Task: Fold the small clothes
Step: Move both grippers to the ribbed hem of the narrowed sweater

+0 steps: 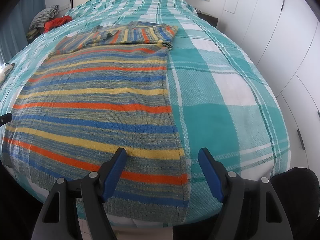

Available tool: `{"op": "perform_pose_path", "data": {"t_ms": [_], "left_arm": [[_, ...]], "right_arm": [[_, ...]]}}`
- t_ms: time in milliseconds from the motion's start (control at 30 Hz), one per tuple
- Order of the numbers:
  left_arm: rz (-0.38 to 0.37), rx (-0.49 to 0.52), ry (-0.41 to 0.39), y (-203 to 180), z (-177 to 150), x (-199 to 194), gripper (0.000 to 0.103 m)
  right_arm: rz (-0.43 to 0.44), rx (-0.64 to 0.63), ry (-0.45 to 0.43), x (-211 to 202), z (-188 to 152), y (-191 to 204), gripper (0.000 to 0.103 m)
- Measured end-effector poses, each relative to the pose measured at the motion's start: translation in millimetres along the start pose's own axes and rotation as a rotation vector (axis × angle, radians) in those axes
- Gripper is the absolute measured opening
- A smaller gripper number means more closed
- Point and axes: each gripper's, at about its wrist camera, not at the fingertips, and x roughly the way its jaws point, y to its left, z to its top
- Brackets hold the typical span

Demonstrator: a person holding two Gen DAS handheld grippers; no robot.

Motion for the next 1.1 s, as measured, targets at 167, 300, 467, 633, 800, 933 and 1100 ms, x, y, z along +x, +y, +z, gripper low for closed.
{"op": "perform_pose_path", "data": {"t_ms": [167, 300, 467, 633, 800, 933, 1100], "left_arm": [[0.005, -0.020, 0.000, 4.3, -0.8, -1.2, 0.096], [0.011, -0.026, 0.005, 4.4, -2.4, -0.7, 0.096], [0.020, -0.024, 0.010, 3.9, -3.3, 1.3, 0.096], [0.022, -0.034, 0.017, 5.7, -3.4, 4.5, 0.096], [0.024, -0.038, 0.020, 6.0, -3.5, 5.9, 0.096], [0.024, -0.029, 0.019, 4.9, -4.0, 6.5, 0.096], [0.026, -0.018, 0.016, 2.3, -4.5, 6.6, 0.096]], "right_arm": [[-0.009, -0.006, -0.002, -1.1, -0.6, 0.8, 0.074], [-0.046, -0.024, -0.016, -4.6, -0.4, 2.5, 0.074], [-0.100, -0.042, -0.030, -6.7, 0.0, 3.1, 0.077], [-0.117, -0.038, -0.028, -5.5, 0.9, 1.5, 0.077], [-0.134, -0.040, -0.028, -5.0, 0.8, 1.5, 0.077], [-0.137, -0.040, -0.027, -4.5, 1.3, 1.7, 0.078], [-0.137, -0.041, -0.026, -4.5, 1.4, 1.5, 0.077]]}}
